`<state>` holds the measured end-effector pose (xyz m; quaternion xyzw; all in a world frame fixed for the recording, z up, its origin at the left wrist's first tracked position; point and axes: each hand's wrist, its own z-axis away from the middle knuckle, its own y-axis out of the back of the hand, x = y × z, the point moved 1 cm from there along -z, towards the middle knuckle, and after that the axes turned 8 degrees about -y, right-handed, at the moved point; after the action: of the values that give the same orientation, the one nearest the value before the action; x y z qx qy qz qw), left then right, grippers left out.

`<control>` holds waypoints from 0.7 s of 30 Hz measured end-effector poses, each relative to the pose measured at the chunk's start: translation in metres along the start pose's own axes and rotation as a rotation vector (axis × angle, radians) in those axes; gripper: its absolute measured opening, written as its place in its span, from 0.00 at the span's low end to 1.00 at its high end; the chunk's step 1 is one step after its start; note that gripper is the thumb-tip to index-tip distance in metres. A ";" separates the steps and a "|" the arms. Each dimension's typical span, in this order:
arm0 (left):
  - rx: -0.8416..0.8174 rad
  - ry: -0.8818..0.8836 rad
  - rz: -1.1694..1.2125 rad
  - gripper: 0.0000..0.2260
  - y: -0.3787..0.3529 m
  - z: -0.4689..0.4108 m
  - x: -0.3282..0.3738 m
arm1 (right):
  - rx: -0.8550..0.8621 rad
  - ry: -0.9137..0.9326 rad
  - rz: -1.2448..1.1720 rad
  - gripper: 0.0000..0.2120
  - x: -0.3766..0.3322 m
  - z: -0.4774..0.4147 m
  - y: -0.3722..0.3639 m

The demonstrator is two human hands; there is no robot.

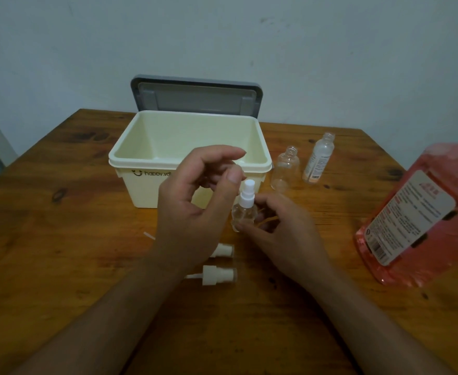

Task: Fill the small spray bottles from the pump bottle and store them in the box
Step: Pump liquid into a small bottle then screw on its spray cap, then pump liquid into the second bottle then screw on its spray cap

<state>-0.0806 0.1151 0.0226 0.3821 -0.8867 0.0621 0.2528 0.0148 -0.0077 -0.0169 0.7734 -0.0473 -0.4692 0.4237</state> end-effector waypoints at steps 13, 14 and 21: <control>-0.011 0.043 -0.003 0.09 0.000 0.001 0.002 | 0.017 -0.028 -0.044 0.23 0.000 0.011 0.018; -0.016 0.050 -0.002 0.09 0.000 0.001 0.003 | 0.031 -0.017 -0.052 0.23 -0.001 0.014 0.024; -0.041 0.060 -0.003 0.10 -0.004 0.002 0.010 | 0.277 0.127 -0.229 0.13 -0.013 0.042 0.073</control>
<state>-0.0843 0.1055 0.0250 0.3762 -0.8791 0.0548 0.2873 -0.0014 -0.0738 0.0345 0.8526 0.0038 -0.4536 0.2594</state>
